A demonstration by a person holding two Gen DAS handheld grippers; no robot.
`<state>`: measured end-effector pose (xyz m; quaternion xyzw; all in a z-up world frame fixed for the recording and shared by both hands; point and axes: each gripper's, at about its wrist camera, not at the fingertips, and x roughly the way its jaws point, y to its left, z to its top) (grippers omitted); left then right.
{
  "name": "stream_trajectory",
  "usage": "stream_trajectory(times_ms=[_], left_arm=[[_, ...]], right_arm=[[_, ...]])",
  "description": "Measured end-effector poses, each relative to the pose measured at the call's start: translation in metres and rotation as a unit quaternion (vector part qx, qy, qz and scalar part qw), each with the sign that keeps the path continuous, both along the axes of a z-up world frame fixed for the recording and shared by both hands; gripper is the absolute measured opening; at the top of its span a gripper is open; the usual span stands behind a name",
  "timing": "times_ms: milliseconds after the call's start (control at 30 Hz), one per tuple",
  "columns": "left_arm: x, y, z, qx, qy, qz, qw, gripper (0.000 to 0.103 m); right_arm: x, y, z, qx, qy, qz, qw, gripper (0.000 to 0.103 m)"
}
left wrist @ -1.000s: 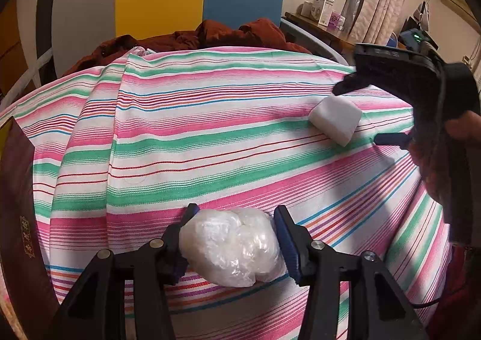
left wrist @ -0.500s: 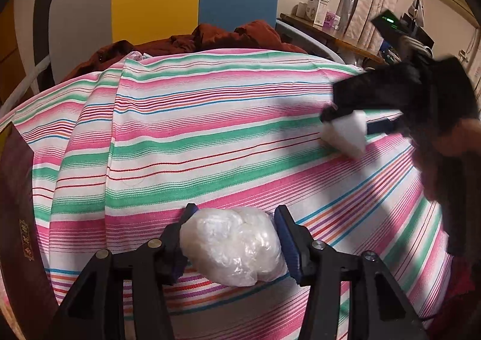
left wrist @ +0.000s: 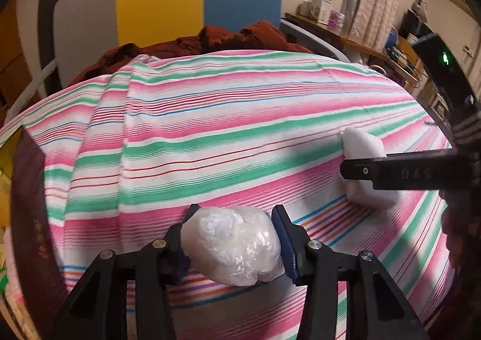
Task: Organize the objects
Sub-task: 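Carry the cotton bundle and white eraser sponge into the gold tray and release both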
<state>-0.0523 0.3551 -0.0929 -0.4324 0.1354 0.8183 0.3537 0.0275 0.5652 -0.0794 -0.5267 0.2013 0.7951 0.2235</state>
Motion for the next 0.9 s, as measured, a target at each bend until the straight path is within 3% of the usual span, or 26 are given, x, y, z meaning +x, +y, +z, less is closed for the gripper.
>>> stream_trajectory(times_ms=[567,900], left_arm=[[0.023,-0.07,0.083,0.058,0.054,0.031,0.9964,0.048],[0.02,-0.128,0.093,0.062,0.058,0.07,0.994,0.048]], right_arm=[[-0.031,-0.022,-0.002,0.031,0.006,0.044,0.999,0.069],[-0.024,-0.057,0.003,0.013,0.004,0.092,0.996,0.069]])
